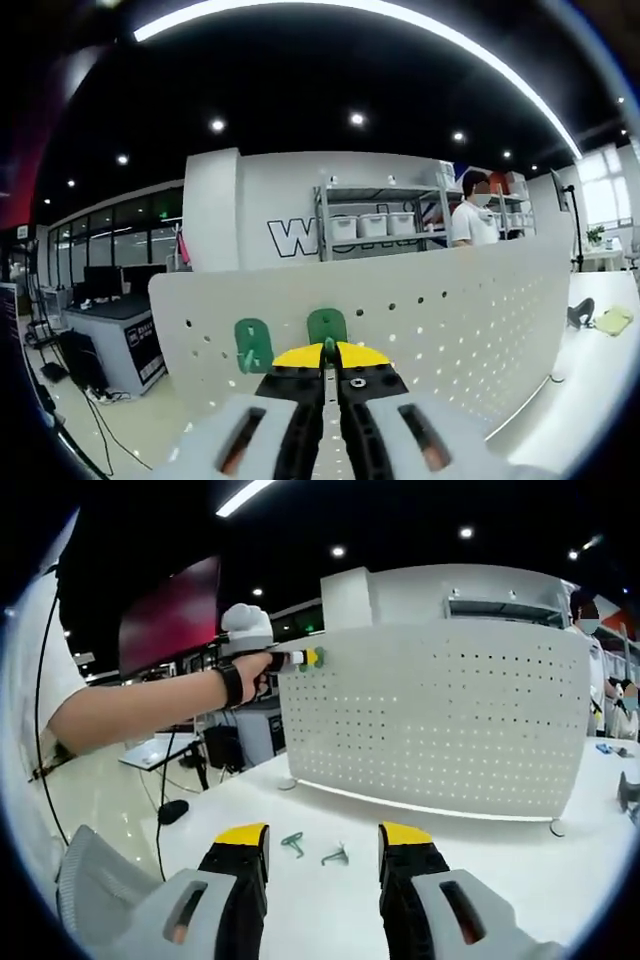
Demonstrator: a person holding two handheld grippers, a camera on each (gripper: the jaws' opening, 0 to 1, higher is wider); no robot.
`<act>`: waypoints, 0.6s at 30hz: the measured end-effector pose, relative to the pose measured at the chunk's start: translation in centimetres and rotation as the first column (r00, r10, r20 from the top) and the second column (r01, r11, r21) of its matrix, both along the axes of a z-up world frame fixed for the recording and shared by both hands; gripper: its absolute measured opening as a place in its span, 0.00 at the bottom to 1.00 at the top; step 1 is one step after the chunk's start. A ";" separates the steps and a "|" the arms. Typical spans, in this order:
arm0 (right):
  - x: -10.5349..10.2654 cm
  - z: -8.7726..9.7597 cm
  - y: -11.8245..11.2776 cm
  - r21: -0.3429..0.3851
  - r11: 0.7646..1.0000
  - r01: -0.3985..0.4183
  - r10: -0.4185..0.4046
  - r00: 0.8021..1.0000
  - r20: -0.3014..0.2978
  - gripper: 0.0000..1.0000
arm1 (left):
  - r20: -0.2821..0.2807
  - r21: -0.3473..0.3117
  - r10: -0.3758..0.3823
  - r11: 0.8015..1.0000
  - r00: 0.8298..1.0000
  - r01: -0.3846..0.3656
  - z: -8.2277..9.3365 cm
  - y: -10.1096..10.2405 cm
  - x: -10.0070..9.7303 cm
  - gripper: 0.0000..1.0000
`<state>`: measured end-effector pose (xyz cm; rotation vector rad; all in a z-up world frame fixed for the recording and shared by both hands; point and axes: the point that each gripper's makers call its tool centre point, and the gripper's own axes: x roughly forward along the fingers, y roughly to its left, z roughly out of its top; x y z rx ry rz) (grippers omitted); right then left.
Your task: Insert the hook assembly into the mounting plate slot until the hook locks in place.
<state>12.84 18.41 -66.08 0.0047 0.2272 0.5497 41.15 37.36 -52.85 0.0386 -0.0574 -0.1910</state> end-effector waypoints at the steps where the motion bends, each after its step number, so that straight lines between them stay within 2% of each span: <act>1: 0.0 0.0 0.0 -0.001 1.000 0.000 0.000 1.000 0.001 0.44 | 0.000 -0.003 0.002 1.000 1.000 -0.002 0.0 0.0 0.0 0.03; 7: 0.1 0.0 0.0 0.003 1.000 0.009 -0.009 1.000 0.001 0.44 | 0.007 -0.004 -0.001 1.000 1.000 0.001 0.3 0.0 0.3 0.03; 9: 0.0 0.0 0.1 0.007 1.000 0.009 -0.009 1.000 -0.003 0.44 | -0.002 0.022 0.009 1.000 1.000 -0.009 0.1 0.1 0.4 0.03; 15: 0.2 0.0 0.2 -0.004 1.000 0.008 -0.008 1.000 -0.003 0.44 | -0.006 0.003 -0.001 1.000 1.000 0.001 0.0 0.3 0.8 0.03; 16: 0.2 0.0 0.2 -0.006 1.000 0.006 -0.006 1.000 -0.004 0.44 | -0.002 0.032 0.005 0.999 1.000 -0.005 0.0 0.4 0.7 0.03; 18: 0.3 0.1 0.2 -0.008 1.000 0.005 -0.005 1.000 0.000 0.44 | -0.012 0.006 0.009 1.000 1.000 -0.009 -0.1 0.3 0.7 0.03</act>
